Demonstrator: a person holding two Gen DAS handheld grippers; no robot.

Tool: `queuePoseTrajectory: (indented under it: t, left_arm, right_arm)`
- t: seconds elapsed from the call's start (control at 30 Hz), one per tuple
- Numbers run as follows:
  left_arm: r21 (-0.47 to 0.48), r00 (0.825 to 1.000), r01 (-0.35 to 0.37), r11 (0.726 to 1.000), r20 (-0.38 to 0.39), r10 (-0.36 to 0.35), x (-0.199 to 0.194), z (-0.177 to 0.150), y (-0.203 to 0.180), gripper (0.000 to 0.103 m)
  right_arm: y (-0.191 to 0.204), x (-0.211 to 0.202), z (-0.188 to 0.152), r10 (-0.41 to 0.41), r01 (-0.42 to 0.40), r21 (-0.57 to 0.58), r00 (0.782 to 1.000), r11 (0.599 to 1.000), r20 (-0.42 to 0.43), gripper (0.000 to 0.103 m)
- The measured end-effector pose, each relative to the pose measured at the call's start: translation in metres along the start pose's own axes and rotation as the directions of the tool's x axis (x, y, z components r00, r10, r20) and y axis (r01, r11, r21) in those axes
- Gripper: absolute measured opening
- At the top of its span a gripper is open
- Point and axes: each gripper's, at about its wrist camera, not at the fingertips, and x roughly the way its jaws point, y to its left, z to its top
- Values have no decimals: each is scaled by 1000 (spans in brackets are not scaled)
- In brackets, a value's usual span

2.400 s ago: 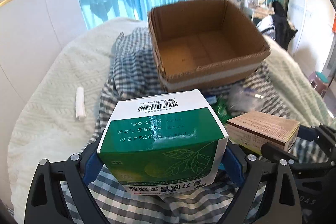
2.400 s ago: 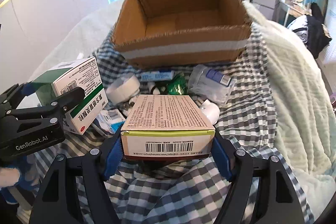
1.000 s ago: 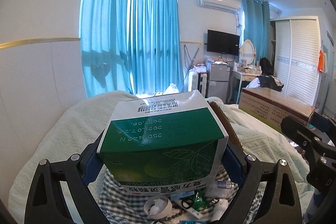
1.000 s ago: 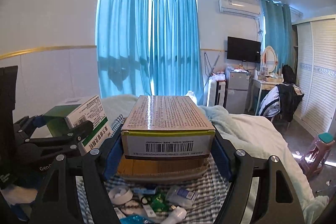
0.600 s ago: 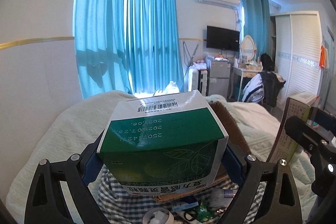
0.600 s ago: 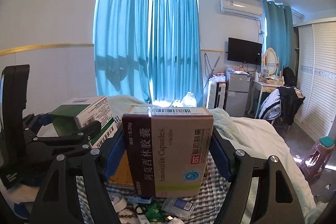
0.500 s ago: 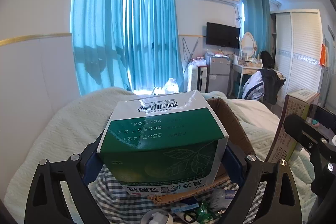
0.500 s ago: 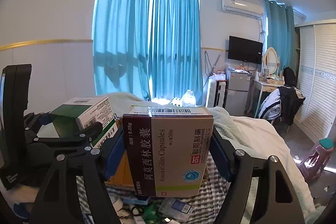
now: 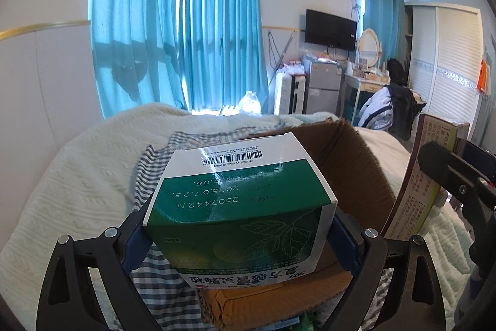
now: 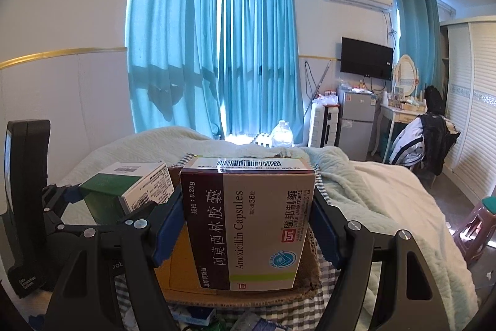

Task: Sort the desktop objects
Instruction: 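Lift both boxes and carry them over the cardboard box, then lower both boxes into the cardboard box and open both grippers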

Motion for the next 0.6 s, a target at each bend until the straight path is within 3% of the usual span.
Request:
queuePoseTrajectory:
  t: [0.6]
  left_arm:
    - [20,985,47,999,-167,-43,77,-17,-10,98]
  right_arm:
    - [-13,89,-32,9,-6,24,990,1000,-140,74]
